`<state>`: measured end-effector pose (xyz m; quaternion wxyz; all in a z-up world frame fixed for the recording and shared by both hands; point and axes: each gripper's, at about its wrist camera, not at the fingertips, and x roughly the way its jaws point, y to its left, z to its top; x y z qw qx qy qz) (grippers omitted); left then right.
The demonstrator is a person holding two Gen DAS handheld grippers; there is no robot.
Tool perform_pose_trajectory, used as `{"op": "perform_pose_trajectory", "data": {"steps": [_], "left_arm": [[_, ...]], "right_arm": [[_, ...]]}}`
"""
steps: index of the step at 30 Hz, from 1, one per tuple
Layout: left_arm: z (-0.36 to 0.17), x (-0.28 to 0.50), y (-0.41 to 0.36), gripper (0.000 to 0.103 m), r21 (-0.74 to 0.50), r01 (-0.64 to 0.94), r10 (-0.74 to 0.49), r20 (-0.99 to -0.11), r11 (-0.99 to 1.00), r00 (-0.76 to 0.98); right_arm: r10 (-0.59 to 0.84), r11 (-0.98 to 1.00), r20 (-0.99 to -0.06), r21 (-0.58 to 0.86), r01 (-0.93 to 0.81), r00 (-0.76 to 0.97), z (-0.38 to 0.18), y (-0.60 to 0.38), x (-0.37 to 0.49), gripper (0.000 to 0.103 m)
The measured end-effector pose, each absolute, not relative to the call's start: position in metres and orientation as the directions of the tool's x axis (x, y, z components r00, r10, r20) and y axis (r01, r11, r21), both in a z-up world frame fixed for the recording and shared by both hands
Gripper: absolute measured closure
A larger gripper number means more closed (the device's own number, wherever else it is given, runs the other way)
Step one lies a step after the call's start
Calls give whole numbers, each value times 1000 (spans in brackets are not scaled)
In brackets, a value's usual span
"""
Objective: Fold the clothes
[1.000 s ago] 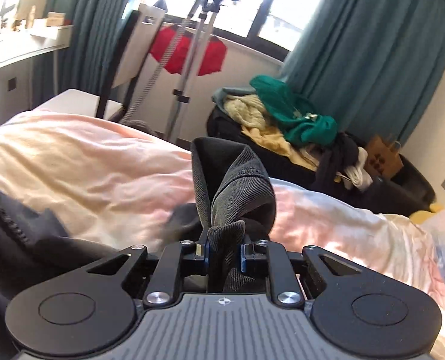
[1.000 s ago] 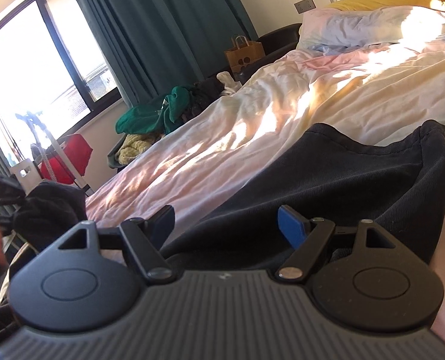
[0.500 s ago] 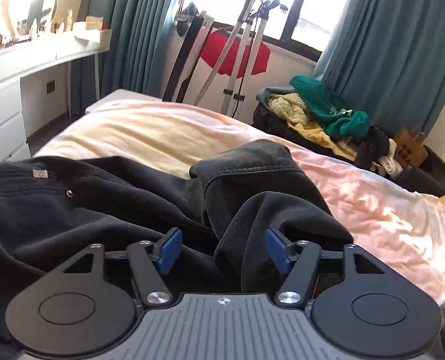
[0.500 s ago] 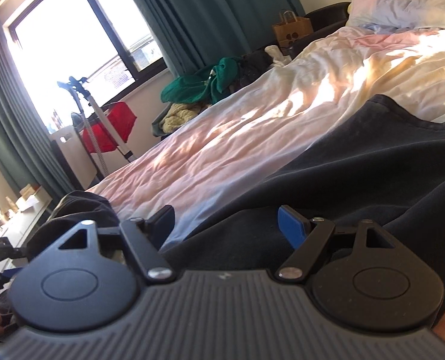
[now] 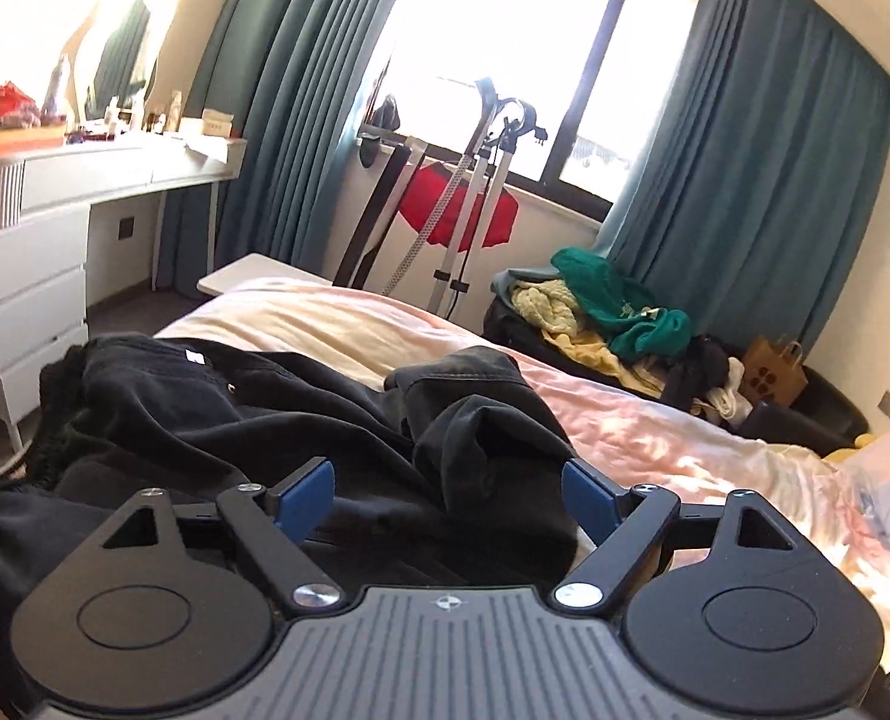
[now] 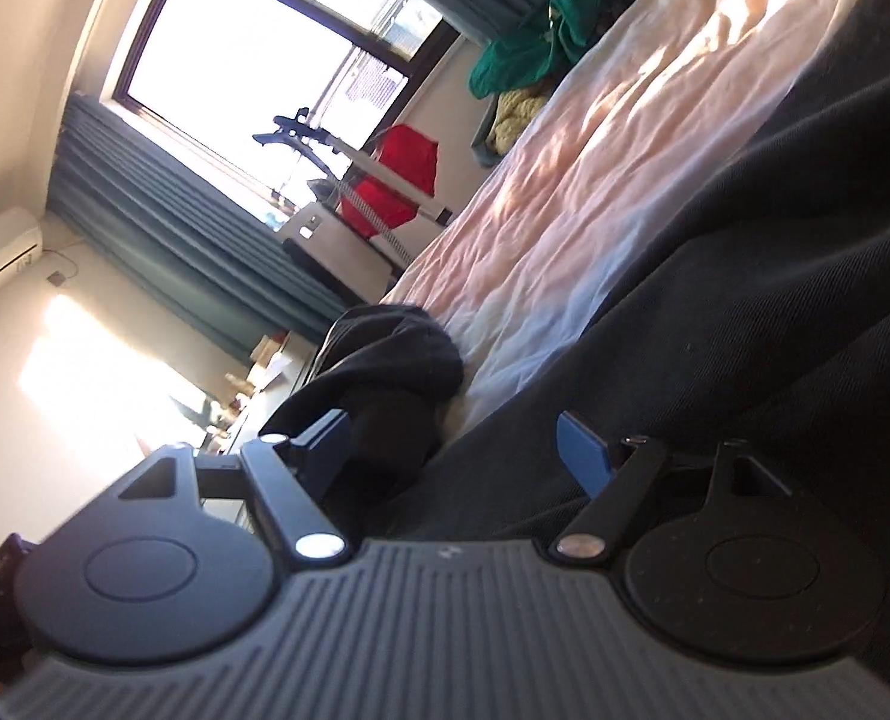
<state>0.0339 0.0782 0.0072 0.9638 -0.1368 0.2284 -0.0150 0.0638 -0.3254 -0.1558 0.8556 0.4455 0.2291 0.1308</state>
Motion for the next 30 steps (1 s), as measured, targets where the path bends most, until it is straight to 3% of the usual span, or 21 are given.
{"op": "perform_pose_trajectory", "data": {"steps": [6,14,18,25,26,28,29,30], "left_arm": [[-17,41,91,18,-290,34,-169,-453,956,875],[-50,55,128,18,-396,-37,-176,-489,918,854],[-58,60,136,18,-431,-65,-177,-499,900,849],[-70,70,146,18,-482,-106,-185,-517,870,836],[-72,71,148,18,-489,-111,-186,-520,865,834],[-76,73,144,18,-472,-110,-182,-529,875,829],[-79,74,140,18,-459,-102,-181,-532,883,827],[-82,75,136,18,-445,-99,-177,-538,890,824]], "right_arm": [[508,541,-284,840,-44,813,-137,-287,82,24],[537,309,-163,951,-12,828,-130,-217,178,24],[533,333,-218,942,34,818,-131,-169,228,24],[371,421,-270,902,98,889,-127,-170,279,25],[339,436,-301,890,134,891,-129,-175,286,33],[273,502,-398,836,223,876,-129,-182,296,65],[234,550,-457,790,271,858,-127,-185,300,97],[201,582,-494,755,303,846,-124,-190,301,96]]}}
